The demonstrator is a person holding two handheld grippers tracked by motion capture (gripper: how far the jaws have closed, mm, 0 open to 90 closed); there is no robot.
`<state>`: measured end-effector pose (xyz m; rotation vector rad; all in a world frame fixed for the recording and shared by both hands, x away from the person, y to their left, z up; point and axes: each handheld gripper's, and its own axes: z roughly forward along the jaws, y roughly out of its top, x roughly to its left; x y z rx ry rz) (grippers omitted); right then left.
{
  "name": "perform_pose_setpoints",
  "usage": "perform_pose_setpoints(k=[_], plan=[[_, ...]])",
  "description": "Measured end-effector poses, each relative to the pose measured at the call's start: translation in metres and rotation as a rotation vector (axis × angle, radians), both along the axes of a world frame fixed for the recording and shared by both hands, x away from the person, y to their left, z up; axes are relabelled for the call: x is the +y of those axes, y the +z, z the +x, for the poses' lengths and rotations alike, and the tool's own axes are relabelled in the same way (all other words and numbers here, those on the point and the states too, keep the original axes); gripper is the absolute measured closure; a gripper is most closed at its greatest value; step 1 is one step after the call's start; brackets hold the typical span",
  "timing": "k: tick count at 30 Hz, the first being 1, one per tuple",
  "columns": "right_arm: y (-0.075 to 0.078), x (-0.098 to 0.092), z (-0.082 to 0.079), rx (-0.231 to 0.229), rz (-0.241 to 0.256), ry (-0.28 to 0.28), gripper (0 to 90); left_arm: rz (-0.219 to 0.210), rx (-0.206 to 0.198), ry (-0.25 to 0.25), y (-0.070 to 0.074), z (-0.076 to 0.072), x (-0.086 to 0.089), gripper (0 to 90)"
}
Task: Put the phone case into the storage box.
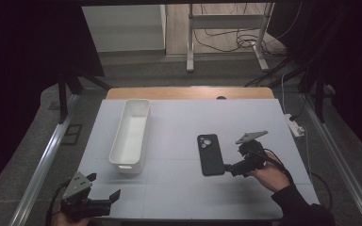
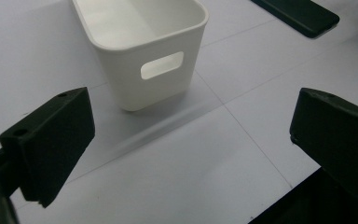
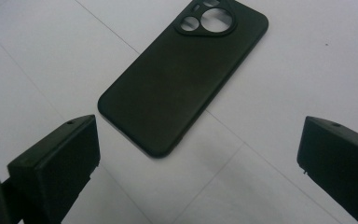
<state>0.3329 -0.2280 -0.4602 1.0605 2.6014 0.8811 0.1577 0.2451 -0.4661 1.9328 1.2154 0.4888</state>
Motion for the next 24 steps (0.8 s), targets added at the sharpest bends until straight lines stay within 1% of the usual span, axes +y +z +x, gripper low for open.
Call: perform_pose_setpoints(k=[8,13,24], plan=[[-0.003,0.013,0.008,-0.004,-0.024,0.035,0.0,0.000,0.001,0.000,0.000,0.000,0.000,0.7],[-0.005,0.021,0.013,0.012,-0.016,0.047,0.0,-0.001,0.001,-0.001,0.000,0.000,0.000,0.7],[-0.010,0.041,0.025,0.024,-0.022,0.081,0.0,-0.002,0.002,-0.003,0.000,0.000,0.000,0.7]])
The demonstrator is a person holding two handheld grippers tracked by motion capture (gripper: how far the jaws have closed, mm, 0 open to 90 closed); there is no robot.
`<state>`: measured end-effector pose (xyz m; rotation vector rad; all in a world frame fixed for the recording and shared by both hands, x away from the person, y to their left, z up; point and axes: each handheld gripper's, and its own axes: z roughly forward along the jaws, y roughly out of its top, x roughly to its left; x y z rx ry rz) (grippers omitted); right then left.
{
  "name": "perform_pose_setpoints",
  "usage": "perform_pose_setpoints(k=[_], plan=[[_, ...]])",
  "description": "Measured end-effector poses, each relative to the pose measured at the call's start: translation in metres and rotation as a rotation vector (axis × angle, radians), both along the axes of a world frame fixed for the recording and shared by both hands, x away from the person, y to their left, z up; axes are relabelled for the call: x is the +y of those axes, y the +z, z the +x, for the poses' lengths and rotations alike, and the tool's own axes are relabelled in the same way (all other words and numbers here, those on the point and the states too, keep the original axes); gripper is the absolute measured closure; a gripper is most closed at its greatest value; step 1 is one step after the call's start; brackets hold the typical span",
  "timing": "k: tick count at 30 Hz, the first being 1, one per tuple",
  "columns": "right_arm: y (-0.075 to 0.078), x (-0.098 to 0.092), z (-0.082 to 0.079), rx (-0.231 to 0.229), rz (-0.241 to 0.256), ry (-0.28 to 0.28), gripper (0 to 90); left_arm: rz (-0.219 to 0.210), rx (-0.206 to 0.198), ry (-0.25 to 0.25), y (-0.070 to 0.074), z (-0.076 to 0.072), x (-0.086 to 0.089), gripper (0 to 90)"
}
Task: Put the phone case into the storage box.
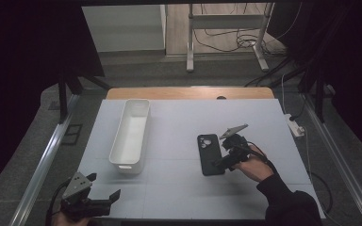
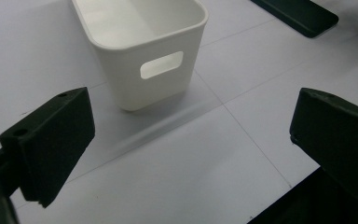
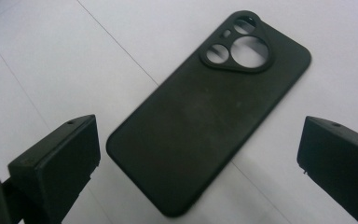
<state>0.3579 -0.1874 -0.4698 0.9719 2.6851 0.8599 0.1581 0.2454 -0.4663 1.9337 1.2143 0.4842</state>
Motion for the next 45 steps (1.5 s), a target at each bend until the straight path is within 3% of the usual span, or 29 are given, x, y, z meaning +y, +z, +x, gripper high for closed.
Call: perform_pose_setpoints(k=[16,19,23,29,30,31,34,42,45], plan=[[-0.009,0.029,0.011,0.026,-0.006,0.030,0.0,-0.004,0.001,-0.001,0.000,0.000,0.000,0.7],[-0.009,0.029,0.012,0.022,-0.038,0.013,21.0,-0.004,0.001,-0.001,0.000,0.000,0.000,0.7],[-0.009,0.028,0.012,0.008,-0.074,0.032,46.2,-0.003,0.002,-0.002,0.000,0.000,0.000,0.7],[-0.012,0.029,0.011,0.013,-0.108,0.067,75.7,-0.003,0.002,-0.002,0.000,0.000,0.000,0.8],[-0.012,0.029,0.011,0.013,-0.108,0.067,75.7,-0.003,0.002,-0.002,0.000,0.000,0.000,0.8],[-0.013,0.029,0.012,0.022,-0.107,0.079,86.6,-0.002,0.002,-0.002,0.000,0.000,0.000,0.8],[-0.013,0.029,0.012,0.026,-0.097,0.085,89.2,-0.001,0.002,-0.003,0.000,0.000,0.000,0.8],[-0.018,0.037,0.009,0.090,-0.054,0.126,89.3,0.002,0.002,-0.004,0.000,0.000,0.000,1.0],[-0.018,0.040,0.007,0.090,-0.053,0.134,89.3,0.002,0.002,-0.004,0.000,0.000,0.000,1.0]])
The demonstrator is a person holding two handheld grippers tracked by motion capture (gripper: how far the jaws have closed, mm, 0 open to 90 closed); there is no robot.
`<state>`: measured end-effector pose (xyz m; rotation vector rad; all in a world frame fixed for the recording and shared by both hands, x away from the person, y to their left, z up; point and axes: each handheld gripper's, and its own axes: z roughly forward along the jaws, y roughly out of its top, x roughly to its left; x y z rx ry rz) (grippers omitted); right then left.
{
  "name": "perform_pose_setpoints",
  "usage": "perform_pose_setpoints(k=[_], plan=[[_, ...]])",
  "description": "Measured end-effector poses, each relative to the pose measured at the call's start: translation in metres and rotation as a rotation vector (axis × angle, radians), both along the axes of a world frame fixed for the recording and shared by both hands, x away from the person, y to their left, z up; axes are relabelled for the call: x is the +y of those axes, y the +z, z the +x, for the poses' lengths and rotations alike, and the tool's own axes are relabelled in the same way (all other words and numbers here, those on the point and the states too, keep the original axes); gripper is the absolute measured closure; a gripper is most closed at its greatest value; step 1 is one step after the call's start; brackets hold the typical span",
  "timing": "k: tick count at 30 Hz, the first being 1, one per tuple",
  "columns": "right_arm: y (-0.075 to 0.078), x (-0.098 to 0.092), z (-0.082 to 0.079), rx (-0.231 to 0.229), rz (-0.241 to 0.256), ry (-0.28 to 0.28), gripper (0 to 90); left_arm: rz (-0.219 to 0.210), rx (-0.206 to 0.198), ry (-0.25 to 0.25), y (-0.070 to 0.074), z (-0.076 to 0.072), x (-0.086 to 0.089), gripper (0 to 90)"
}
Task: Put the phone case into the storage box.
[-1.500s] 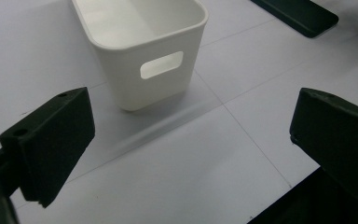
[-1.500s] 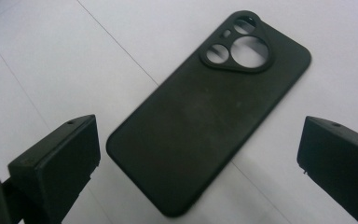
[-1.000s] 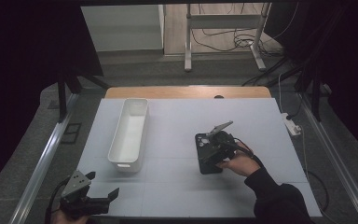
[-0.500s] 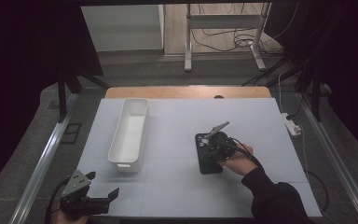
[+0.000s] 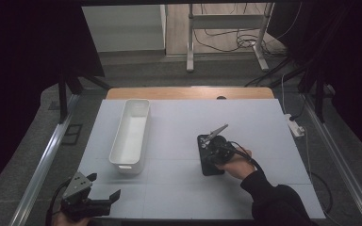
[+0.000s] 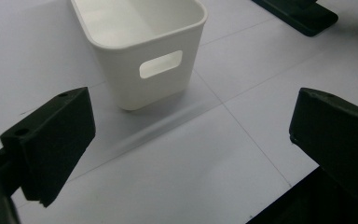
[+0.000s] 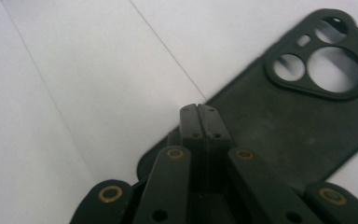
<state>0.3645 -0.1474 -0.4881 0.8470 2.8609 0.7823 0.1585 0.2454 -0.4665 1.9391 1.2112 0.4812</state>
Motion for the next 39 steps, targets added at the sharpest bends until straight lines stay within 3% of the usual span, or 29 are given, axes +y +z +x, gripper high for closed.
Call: perform_pose_setpoints(k=[9,20,30,39], plan=[[-0.005,0.015,-0.009,-0.012,0.007,0.049,89.2,0.002,0.002,0.000,0.000,0.000,0.000,1.1],[-0.017,0.026,-0.017,0.023,-0.033,0.067,89.2,0.005,0.003,-0.003,0.000,0.000,-0.001,1.2],[-0.019,0.018,-0.018,0.027,-0.049,0.061,89.2,-0.002,0.003,-0.006,0.000,0.000,0.000,1.1],[-0.017,-0.004,-0.013,0.029,-0.053,0.020,89.2,-0.004,0.004,-0.007,0.000,0.000,0.000,1.1]])
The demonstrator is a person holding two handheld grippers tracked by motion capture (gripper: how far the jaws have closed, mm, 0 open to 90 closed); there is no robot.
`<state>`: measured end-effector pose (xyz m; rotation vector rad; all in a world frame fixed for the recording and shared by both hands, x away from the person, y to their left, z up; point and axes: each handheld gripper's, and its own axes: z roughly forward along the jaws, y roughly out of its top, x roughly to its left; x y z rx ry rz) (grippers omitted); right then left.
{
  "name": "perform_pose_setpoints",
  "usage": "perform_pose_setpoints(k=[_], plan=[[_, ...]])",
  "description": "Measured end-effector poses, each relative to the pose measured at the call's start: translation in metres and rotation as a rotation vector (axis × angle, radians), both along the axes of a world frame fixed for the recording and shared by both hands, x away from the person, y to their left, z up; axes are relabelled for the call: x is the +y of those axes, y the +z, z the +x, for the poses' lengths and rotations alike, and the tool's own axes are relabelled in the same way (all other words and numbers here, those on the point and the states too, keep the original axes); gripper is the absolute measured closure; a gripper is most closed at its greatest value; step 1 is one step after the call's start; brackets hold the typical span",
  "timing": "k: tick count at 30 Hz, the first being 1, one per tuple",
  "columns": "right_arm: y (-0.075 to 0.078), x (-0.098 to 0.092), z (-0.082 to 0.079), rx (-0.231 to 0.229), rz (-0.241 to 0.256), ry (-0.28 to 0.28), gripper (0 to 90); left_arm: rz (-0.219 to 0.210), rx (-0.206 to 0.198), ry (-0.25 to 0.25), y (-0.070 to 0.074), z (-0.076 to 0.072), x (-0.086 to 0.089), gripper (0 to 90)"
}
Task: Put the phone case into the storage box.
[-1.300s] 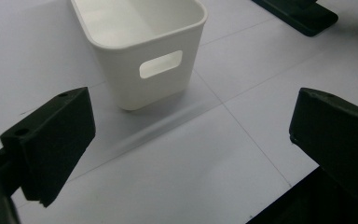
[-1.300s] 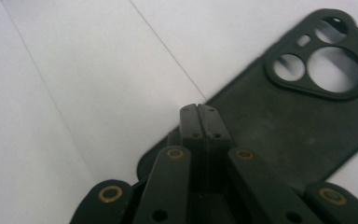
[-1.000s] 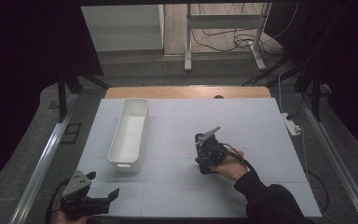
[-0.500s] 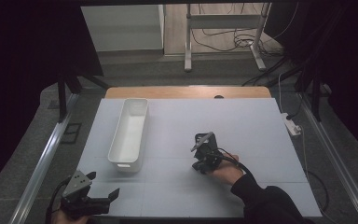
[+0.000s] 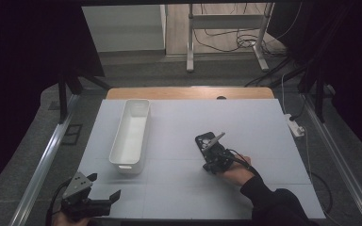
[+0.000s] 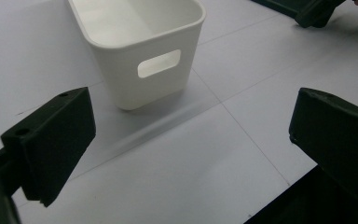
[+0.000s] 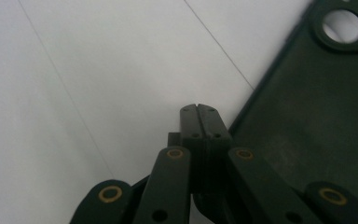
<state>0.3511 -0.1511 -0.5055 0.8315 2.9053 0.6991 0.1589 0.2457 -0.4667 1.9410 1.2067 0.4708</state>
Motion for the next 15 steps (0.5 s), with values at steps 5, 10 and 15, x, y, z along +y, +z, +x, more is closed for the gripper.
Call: perform_pose_setpoints(k=[5,10,15], plan=[[0.001,-0.010,0.004,0.008,0.003,-0.020,89.2,0.001,0.001,-0.001,0.000,0.000,0.000,1.1],[0.001,-0.016,0.007,0.004,-0.002,-0.037,89.2,0.000,0.002,-0.002,0.000,0.000,0.000,1.2],[0.001,-0.022,0.010,0.005,0.000,-0.061,89.2,0.000,0.002,-0.003,0.000,0.000,0.000,1.2]])
